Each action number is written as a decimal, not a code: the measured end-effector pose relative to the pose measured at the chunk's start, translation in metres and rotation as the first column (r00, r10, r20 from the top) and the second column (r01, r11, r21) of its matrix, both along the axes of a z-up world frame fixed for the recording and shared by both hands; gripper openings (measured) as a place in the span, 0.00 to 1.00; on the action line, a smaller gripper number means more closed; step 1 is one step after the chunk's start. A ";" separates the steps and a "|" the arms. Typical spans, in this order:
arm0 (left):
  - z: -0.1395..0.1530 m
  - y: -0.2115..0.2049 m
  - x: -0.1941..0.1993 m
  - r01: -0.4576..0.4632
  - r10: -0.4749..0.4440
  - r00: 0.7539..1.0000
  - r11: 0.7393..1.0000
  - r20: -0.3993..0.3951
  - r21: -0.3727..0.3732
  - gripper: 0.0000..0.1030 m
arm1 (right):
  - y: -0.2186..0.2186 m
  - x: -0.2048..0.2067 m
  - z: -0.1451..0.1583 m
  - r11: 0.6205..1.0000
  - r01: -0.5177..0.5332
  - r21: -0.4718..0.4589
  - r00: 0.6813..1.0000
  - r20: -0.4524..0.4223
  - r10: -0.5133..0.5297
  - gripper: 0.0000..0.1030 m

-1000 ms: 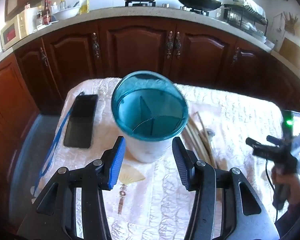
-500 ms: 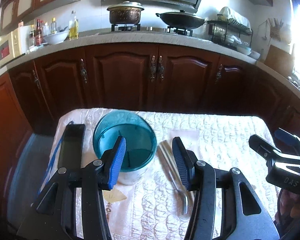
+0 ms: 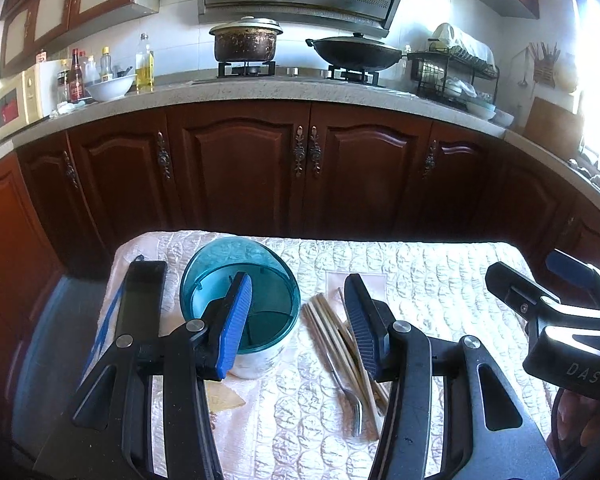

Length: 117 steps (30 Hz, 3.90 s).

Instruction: Organize utensils

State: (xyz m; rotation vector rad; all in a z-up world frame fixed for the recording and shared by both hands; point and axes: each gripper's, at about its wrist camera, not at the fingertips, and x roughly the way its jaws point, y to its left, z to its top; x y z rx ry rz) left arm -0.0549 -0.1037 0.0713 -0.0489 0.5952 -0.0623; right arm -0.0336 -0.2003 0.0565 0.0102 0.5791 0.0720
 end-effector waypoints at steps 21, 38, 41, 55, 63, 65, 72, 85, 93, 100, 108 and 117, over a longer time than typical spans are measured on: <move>0.009 0.017 0.008 0.027 -0.027 1.000 1.000 -0.005 -0.009 0.47 | -0.002 -0.003 0.003 1.000 0.006 -0.014 1.000 0.011 -0.006 0.99; 0.002 0.019 0.010 0.032 -0.032 0.999 0.999 -0.027 -0.011 0.47 | -0.003 0.000 0.001 1.000 0.000 -0.018 1.000 0.003 0.000 0.99; 0.002 0.020 0.010 0.033 -0.034 0.999 0.999 -0.026 -0.013 0.47 | -0.003 0.000 0.000 1.000 0.003 -0.018 1.000 0.001 -0.003 0.99; 0.002 0.019 0.010 0.037 -0.037 0.999 0.999 -0.028 -0.011 0.47 | -0.004 0.002 -0.002 1.000 0.013 -0.026 1.000 -0.001 -0.013 0.99; 0.001 0.019 0.011 0.042 -0.042 0.999 0.999 -0.034 -0.016 0.47 | -0.006 0.003 -0.003 1.000 0.015 -0.024 1.000 -0.007 -0.015 0.99; 0.002 0.020 0.012 0.045 -0.045 0.998 0.999 -0.038 -0.018 0.47 | -0.006 0.003 -0.003 1.000 0.016 -0.024 1.000 -0.006 -0.016 0.99; -0.003 0.019 0.014 0.062 -0.063 0.996 0.998 -0.056 -0.025 0.47 | -0.006 0.005 -0.007 1.000 0.013 -0.024 1.000 -0.014 -0.014 0.99; -0.011 0.027 0.018 0.054 -0.058 0.996 0.997 -0.074 -0.051 0.47 | -0.006 0.009 -0.016 1.000 0.012 -0.025 0.999 -0.037 -0.013 0.99; -0.051 0.043 0.019 0.054 -0.070 0.980 0.995 -0.188 -0.088 0.47 | -0.007 0.034 -0.054 0.994 -0.108 0.014 0.983 -0.149 0.109 0.98; -0.078 0.046 0.024 0.043 -0.065 0.964 0.995 -0.257 -0.087 0.47 | 0.019 0.086 -0.114 0.965 -0.256 0.053 0.912 -0.317 0.260 0.76; -0.092 0.042 0.034 0.051 -0.074 0.953 0.995 -0.293 -0.087 0.47 | 0.051 0.126 -0.181 0.946 -0.317 0.066 0.824 -0.475 0.309 0.50; -0.112 0.021 0.056 0.087 -0.118 0.939 0.990 -0.322 -0.110 0.47 | -0.022 0.114 -0.196 0.983 -0.137 0.121 0.853 -0.490 0.180 0.33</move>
